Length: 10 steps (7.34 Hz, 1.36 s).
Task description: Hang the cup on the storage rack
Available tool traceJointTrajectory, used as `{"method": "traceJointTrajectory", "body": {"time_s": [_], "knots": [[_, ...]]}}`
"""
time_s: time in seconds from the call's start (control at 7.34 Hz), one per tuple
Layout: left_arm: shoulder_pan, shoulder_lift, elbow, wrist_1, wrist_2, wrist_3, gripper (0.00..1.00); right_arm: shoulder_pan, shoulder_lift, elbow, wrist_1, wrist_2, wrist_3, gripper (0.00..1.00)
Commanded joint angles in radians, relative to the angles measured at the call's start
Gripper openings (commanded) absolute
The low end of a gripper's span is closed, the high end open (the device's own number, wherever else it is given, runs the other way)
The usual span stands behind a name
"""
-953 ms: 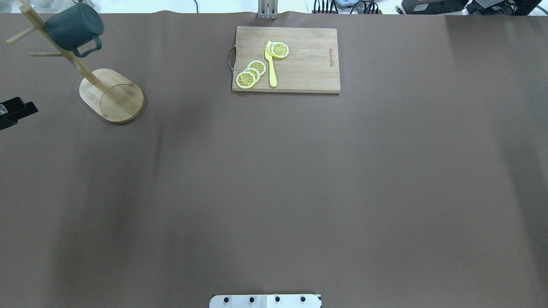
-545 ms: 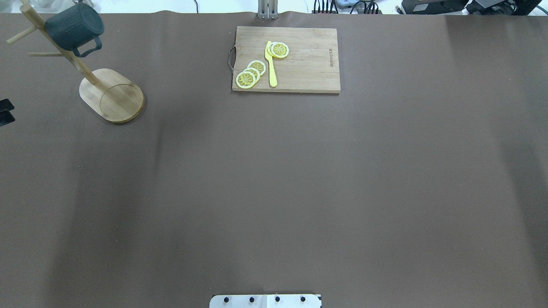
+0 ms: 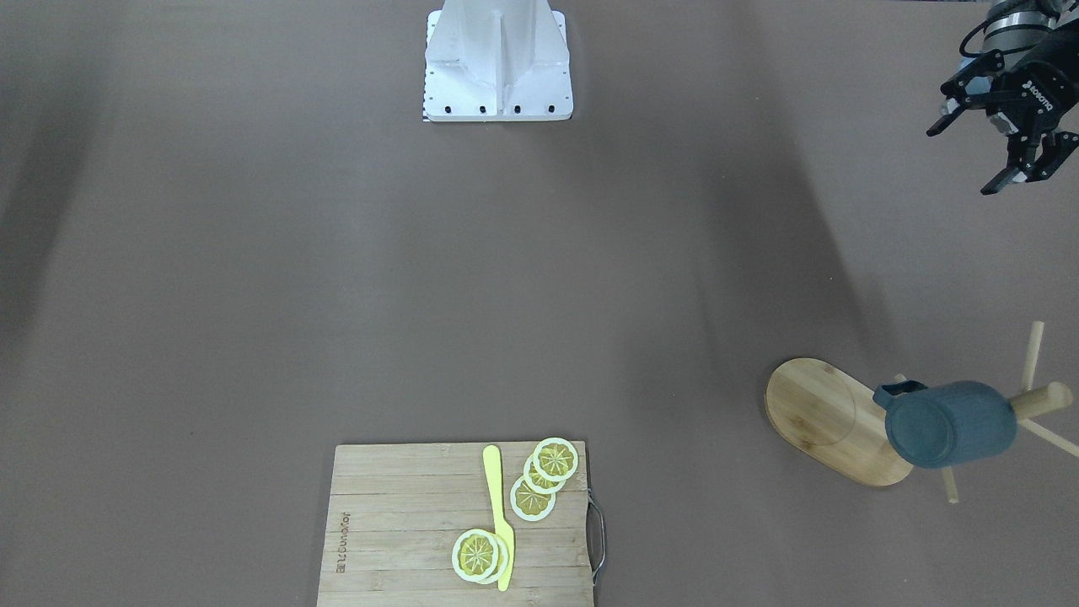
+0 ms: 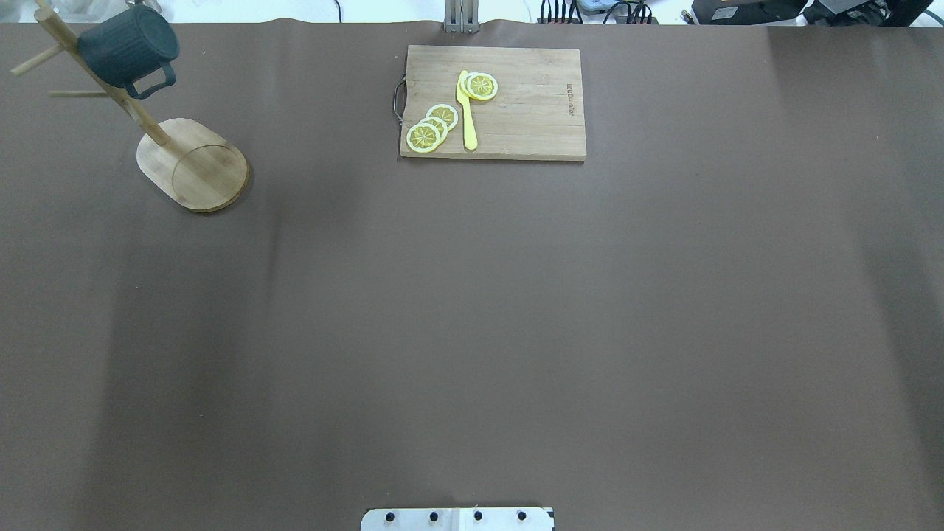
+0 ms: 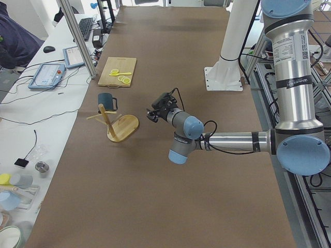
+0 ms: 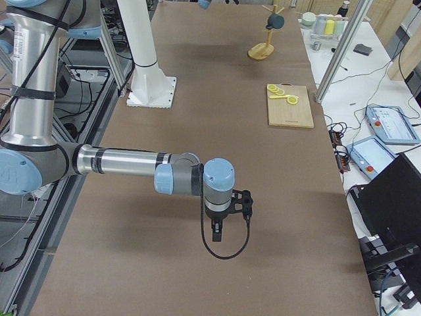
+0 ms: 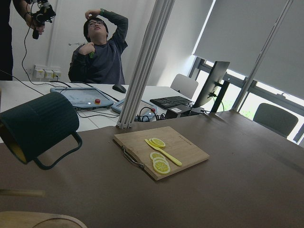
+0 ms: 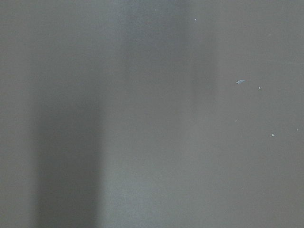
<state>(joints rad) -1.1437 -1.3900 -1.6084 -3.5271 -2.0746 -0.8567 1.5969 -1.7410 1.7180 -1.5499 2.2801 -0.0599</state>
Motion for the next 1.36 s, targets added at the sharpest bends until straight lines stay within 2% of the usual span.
{"method": "traceJointTrajectory", "body": {"time_s": [0.0,0.27,0.68,1.23], "knots": [[-0.143,-0.018,0.004,0.17,-0.166,0.17,0.99,0.0,-0.002,0.0,0.001,0.001,0.0,1.0],[-0.217,-0.041,0.001,0.337,-0.212,0.336,0.99,0.0,-0.002,0.0,0.001,0.001,0.0,1.0],[-0.307,-0.038,0.002,0.65,-0.213,0.698,0.99,0.0,-0.002,0.0,0.002,0.001,0.0,1.0],[-0.457,-0.034,0.001,1.084,-0.196,1.037,0.99,0.0,-0.003,-0.006,0.005,0.001,0.0,1.0]]}}
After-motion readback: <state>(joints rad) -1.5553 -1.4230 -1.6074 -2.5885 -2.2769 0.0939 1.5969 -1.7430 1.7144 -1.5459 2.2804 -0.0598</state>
